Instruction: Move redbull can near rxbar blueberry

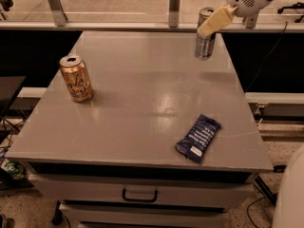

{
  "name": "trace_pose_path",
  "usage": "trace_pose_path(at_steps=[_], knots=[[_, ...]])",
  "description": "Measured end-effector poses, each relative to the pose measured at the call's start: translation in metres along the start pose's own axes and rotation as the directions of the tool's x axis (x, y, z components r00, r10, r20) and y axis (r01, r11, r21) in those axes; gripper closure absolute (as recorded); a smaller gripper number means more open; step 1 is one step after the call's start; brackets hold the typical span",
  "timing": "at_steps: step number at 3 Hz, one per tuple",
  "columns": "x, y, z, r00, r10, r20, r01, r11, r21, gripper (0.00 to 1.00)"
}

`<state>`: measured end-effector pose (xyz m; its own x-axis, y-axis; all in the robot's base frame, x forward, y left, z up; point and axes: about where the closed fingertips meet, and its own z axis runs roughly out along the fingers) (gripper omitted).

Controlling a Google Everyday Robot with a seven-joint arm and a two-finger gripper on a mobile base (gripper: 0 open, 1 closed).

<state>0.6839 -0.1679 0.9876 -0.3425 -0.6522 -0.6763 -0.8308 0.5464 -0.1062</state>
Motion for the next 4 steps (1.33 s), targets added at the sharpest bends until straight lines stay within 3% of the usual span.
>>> trace_pose_path(at_steps=[1, 2, 4], knots=[[0.013, 0.068, -0.005, 0.998, -0.055, 0.03, 0.059, 0.9868, -0.151, 1.0], [0.022, 0.107, -0.004, 0.994, -0.104, 0.038, 0.109, 0.9692, -0.221, 1.0], [0.039, 0.151, 0.008, 0.98, -0.196, 0.042, 0.199, 0.9341, -0.296, 1.0]])
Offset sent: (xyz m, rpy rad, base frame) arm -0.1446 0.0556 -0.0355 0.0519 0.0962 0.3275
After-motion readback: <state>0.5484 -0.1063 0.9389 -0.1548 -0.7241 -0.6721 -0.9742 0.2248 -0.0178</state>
